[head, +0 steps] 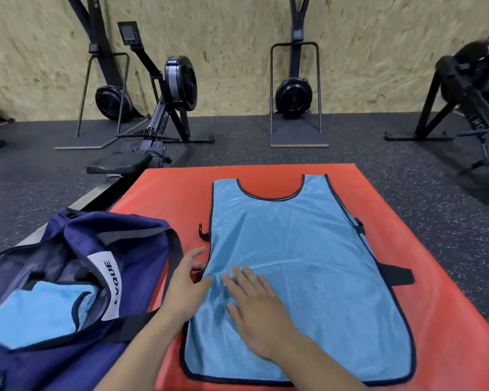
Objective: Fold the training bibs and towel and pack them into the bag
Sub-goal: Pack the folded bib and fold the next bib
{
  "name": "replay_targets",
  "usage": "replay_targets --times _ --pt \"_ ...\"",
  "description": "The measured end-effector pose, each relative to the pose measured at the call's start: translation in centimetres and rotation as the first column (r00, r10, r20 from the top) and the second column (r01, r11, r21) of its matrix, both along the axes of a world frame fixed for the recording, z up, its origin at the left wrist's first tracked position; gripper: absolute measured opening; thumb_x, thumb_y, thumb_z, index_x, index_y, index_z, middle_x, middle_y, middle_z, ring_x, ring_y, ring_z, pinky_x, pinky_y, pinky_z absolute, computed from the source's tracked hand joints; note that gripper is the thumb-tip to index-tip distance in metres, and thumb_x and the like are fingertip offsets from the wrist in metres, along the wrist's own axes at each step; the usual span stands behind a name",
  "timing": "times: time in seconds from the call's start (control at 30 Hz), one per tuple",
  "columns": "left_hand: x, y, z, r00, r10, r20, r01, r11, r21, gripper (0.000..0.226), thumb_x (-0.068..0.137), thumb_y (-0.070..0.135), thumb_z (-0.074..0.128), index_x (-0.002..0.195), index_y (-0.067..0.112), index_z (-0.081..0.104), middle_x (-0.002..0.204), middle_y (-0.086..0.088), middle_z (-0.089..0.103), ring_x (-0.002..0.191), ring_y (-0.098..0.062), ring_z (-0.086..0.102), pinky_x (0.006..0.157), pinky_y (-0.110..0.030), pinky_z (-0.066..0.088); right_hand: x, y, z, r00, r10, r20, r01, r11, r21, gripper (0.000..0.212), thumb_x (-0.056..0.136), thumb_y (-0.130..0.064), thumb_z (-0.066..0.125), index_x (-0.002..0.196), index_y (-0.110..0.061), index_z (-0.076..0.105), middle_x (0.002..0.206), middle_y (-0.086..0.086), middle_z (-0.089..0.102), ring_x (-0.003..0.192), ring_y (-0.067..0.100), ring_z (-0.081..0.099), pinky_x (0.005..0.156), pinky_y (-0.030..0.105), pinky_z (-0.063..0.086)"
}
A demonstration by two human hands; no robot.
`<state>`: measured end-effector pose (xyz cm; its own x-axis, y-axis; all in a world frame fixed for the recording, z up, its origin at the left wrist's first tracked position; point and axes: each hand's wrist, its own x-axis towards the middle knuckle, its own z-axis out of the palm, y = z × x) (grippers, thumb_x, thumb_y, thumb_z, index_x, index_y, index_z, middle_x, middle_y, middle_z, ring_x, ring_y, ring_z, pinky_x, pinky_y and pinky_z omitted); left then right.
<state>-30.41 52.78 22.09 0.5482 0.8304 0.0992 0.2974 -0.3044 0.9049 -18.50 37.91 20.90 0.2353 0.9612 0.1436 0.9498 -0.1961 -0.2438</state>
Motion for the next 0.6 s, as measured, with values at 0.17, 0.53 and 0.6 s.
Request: replay_targets --times 0.17,0.53,0.6 --pt "-0.2 0.1 -0.7 0.974 -0.226 -0.023 0.224 0.973 -0.064 0.065 0.088 0.009 0.063 0.146 0.032 0.044 0.13 0.005 0.065 0.123 -0.008 0.059 0.104 -0.027 0.045 -0.7 0.3 -1.2 0.999 -0.038 0.029 0.04 0.995 -0.088 0.051 0.097 -0.044 0.035 0.142 -0.03 0.055 0.146 -0.004 0.055 0.136 0.018 0.051 0.116 0.041 0.037" --pt "-2.9 0.6 -0.1 0.886 0.248 -0.393 0.095 0.731 0.675 0.044 0.081 0.045 0.06 0.123 0.03 0.062 0.096 0.005 0.055 0.098 -0.027 0.054 0.084 -0.044 0.045 0.1 -0.5 -0.3 1.0 -0.005 -0.003 0.005 0.997 -0.076 0.067 0.101 -0.053 0.001 0.159 -0.028 0.022 0.165 -0.01 0.003 0.154 0.012 0.0 0.12 0.034 -0.008" --pt "-3.4 0.6 -0.6 0.884 0.215 -0.415 0.17 0.68 0.713 0.056 0.086 0.049 0.048 0.134 0.022 0.059 0.121 -0.004 0.056 0.12 -0.032 0.052 0.098 -0.047 0.045 0.8 -1.3 -0.1 1.0 -0.023 0.02 0.024 0.999 -0.048 0.065 0.103 -0.054 0.006 0.152 -0.028 0.04 0.162 -0.007 0.027 0.151 0.014 0.024 0.118 0.034 0.006"
